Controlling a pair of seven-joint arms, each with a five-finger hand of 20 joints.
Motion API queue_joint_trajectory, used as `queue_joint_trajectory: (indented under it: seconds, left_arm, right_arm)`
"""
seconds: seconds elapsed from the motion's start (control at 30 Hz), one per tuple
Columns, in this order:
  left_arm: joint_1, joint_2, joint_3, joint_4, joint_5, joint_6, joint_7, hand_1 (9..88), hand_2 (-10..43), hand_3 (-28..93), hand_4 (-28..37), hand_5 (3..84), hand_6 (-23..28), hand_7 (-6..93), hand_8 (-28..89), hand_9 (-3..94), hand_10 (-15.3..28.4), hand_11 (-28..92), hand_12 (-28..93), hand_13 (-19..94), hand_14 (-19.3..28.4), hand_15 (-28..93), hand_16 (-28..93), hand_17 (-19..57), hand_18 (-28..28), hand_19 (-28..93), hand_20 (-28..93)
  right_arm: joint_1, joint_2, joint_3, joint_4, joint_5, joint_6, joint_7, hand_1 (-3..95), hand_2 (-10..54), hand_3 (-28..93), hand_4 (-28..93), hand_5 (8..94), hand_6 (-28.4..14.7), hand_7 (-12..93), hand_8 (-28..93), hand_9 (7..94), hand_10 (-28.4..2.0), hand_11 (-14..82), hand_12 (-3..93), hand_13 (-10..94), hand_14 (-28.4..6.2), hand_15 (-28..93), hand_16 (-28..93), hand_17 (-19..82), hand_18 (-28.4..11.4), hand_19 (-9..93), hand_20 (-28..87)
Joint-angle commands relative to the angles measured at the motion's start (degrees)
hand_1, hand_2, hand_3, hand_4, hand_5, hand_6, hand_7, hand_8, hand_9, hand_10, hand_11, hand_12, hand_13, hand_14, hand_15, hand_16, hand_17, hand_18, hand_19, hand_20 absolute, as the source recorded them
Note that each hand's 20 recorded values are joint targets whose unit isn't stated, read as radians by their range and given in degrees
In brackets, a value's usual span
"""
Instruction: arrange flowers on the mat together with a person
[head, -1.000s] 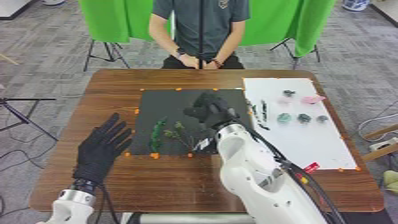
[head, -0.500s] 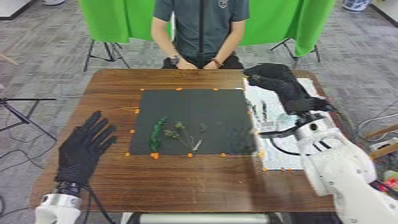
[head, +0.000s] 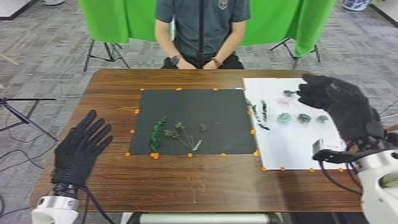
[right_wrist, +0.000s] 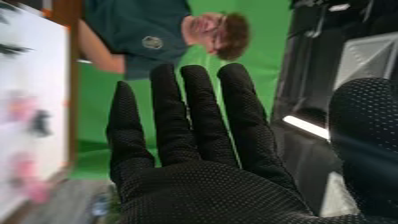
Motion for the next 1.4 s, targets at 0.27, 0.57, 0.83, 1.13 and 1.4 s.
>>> queue_joint_trajectory:
  seconds: [0.27, 0.57, 0.83, 1.13, 1.4]
  left_arm:
    - [-1.42, -0.29, 1.96, 1.64, 0.32, -1.11, -0.50, 22.7, -1.6, 70, -28.3, 28.8, 2.0, 14.0, -8, 24.5, 11.0, 10, 15, 21, 13.1, 11, 5, -11.8, 21.6, 39, 7]
    - [-0.85, -1.02, 1.85, 1.54, 0.29, -1.06, -2.27, 22.6, -1.6, 70, -28.3, 28.3, 1.5, 13.4, -8, 24.2, 10.8, 10, 16, 21, 13.0, 10, 5, -11.8, 21.6, 39, 8]
    - [-0.47, -1.48, 1.99, 1.11, 0.21, -0.85, -2.17, 22.7, -1.4, 70, -28.3, 28.3, 1.6, 13.4, -8, 24.1, 10.9, 10, 16, 21, 13.0, 11, 5, -11.8, 21.6, 39, 8]
    - [-1.27, -1.69, 2.07, 1.18, 0.37, -0.62, -2.79, 23.0, -0.8, 70, -28.3, 28.3, 1.6, 13.4, -8, 24.2, 10.9, 10, 16, 21, 13.1, 11, 5, -11.8, 21.6, 39, 8]
    - [-2.80, -0.83, 1.83, 1.45, 0.69, -0.84, -3.05, 23.0, -0.8, 70, -28.3, 28.3, 1.6, 13.4, -8, 24.1, 10.8, 10, 15, 21, 13.2, 11, 5, -11.8, 21.6, 39, 8]
  right_arm:
    - [-1.64, -3.73, -0.10, 1.14, -3.17, -2.58, 1.14, 13.5, 5.4, 83, -24, 42.9, -8.0, 12, -9, 41.6, -16.3, 12.5, 22.6, 34, -14.0, 19, 26, 5, -23.3, 39, 25]
    - [-1.55, -4.26, -0.18, 1.40, -4.17, -4.05, 1.04, 13.4, 5.2, 83, -24, 43.5, -7.1, 14, -9, 42.4, -16.3, 12.8, 22.8, 35, -14.3, 20, 27, 5, -23.5, 40, 25]
    - [-0.05, -5.01, -2.48, 2.72, -4.32, -4.28, 1.26, 13.8, 5.2, 83, -24, 44.4, -7.3, 14, -9, 42.9, -16.3, 13.1, 22.8, 35, -14.4, 21, 27, 6, -23.4, 40, 25]
    - [2.19, -5.18, -3.73, 3.17, -4.40, -5.22, 3.33, 14.1, 5.7, 83, -24, 44.7, -7.3, 14, -9, 43.3, -16.3, 13.7, 22.7, 35, -14.4, 22, 26, 6, -23.5, 41, 26]
    - [2.80, -5.32, -3.93, 3.33, -4.03, -4.45, 2.78, 14.1, 5.8, 83, -24, 44.7, -7.1, 14, -9, 43.5, -16.4, 13.8, 22.7, 35, -14.3, 22, 26, 5, -23.5, 40, 25]
